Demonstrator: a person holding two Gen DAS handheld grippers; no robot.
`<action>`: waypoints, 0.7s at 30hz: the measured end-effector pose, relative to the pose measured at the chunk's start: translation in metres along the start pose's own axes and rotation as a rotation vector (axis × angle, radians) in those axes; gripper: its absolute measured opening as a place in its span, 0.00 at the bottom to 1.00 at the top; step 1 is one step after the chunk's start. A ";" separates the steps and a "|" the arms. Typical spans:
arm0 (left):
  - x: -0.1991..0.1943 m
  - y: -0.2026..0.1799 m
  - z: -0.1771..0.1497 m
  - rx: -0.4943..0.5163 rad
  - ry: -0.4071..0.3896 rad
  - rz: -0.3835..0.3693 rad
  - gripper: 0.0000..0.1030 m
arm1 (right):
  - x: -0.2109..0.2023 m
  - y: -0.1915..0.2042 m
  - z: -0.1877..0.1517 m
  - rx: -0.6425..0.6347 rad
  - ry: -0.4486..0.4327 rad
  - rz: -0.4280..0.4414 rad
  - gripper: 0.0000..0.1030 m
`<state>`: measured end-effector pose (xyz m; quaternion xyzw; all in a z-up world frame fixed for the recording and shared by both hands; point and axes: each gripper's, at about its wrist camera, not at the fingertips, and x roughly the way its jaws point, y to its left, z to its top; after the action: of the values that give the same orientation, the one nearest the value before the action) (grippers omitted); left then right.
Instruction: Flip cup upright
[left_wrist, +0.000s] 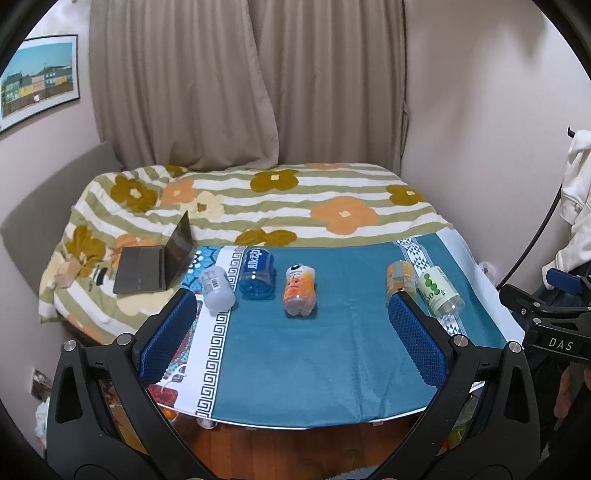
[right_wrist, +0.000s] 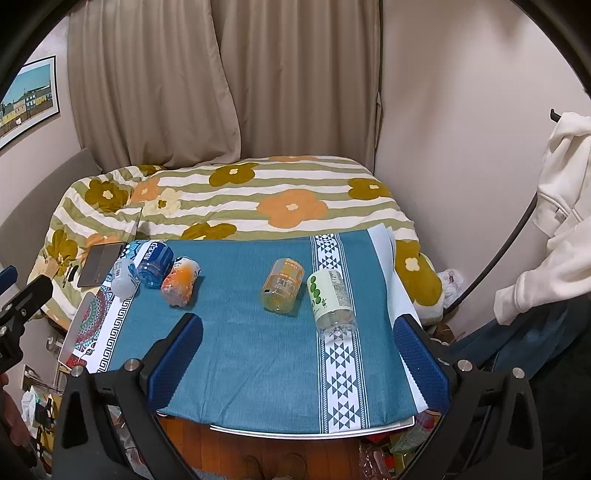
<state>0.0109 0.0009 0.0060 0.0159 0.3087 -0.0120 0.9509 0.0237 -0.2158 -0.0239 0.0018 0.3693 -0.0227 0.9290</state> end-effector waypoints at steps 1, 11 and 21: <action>0.000 0.000 0.000 0.001 0.000 0.000 1.00 | 0.000 -0.002 0.001 0.003 0.004 0.002 1.00; -0.001 0.000 0.002 -0.006 0.004 0.007 1.00 | 0.001 -0.002 0.002 0.006 0.005 0.006 1.00; -0.002 0.000 -0.001 -0.017 0.009 0.015 1.00 | 0.000 -0.004 0.000 0.012 0.006 0.018 1.00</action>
<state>0.0088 0.0009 0.0067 0.0100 0.3130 -0.0023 0.9497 0.0236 -0.2197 -0.0239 0.0106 0.3718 -0.0163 0.9281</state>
